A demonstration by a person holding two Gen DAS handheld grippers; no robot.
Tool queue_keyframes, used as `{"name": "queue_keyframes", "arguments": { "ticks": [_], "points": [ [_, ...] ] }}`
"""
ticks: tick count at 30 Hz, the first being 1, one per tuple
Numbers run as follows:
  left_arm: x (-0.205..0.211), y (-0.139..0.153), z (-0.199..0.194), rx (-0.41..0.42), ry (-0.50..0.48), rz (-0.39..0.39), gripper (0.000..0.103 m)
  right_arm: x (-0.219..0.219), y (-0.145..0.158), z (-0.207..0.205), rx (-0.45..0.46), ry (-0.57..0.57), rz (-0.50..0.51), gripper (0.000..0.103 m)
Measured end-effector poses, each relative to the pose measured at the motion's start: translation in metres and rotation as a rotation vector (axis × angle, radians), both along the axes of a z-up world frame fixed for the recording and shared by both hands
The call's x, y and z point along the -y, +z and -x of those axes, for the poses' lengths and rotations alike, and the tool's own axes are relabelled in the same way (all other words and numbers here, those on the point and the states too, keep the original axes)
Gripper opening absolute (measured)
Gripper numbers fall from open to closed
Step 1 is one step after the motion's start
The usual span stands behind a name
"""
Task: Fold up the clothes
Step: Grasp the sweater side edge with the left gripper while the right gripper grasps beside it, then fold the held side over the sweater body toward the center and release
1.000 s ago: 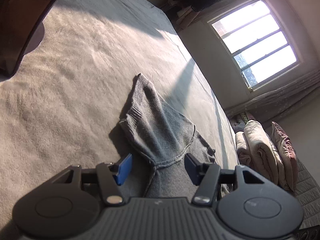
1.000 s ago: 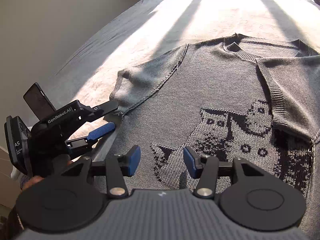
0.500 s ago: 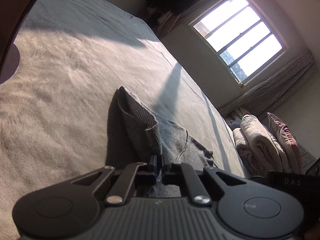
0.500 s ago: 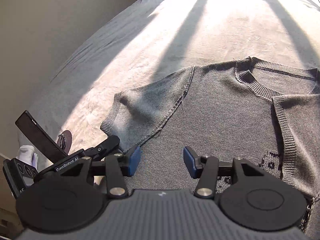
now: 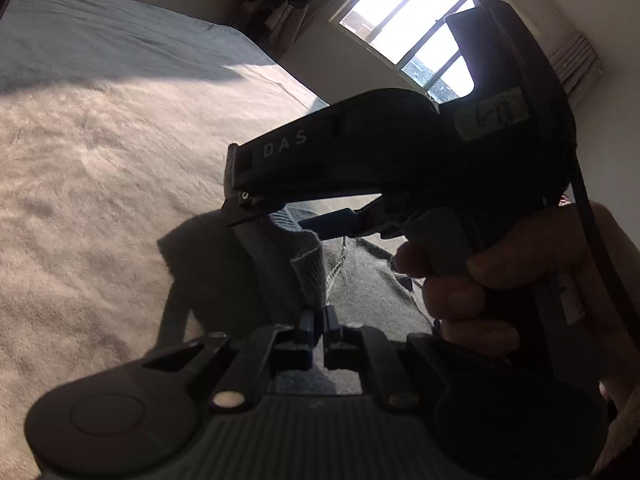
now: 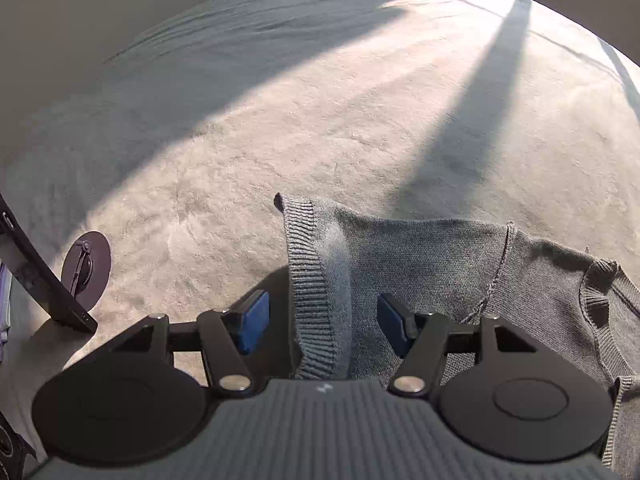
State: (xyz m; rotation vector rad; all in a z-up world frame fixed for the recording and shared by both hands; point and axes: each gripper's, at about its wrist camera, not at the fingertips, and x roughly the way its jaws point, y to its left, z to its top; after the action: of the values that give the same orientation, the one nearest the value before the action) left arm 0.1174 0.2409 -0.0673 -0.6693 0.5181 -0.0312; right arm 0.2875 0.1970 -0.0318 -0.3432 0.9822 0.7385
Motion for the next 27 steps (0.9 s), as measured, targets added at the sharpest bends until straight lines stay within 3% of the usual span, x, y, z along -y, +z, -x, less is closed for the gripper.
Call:
{"name": "queue_keyframes", "arguments": {
  "ticks": [1,3,6,12,19,21,27],
  "points": [
    [0.001,0.001,0.0,0.001,-0.006,-0.006,0.004,-0.005,-0.003,-0.002,0.022,0.006,0.019,0.057],
    [0.003,0.005,0.0,0.011,-0.02,-0.016,0.003,-0.005,-0.005,-0.007,0.046,0.0,0.025,0.016],
    [0.006,0.009,0.001,0.03,-0.04,-0.024,0.003,0.012,-0.001,-0.017,0.052,-0.058,-0.039,0.005],
    [0.011,0.014,0.001,0.055,-0.088,-0.014,0.003,0.07,0.009,-0.03,0.037,-0.209,-0.212,0.003],
    [0.026,0.02,0.002,0.093,-0.171,0.014,0.003,0.141,0.009,-0.031,-0.045,-0.393,-0.453,0.003],
    [0.033,0.019,-0.001,0.084,-0.233,0.033,0.004,0.158,0.003,-0.032,-0.07,-0.439,-0.501,0.003],
    [0.038,0.027,-0.003,0.071,-0.339,0.042,0.017,0.208,-0.017,-0.041,-0.159,-0.568,-0.599,0.003]
  ]
}}
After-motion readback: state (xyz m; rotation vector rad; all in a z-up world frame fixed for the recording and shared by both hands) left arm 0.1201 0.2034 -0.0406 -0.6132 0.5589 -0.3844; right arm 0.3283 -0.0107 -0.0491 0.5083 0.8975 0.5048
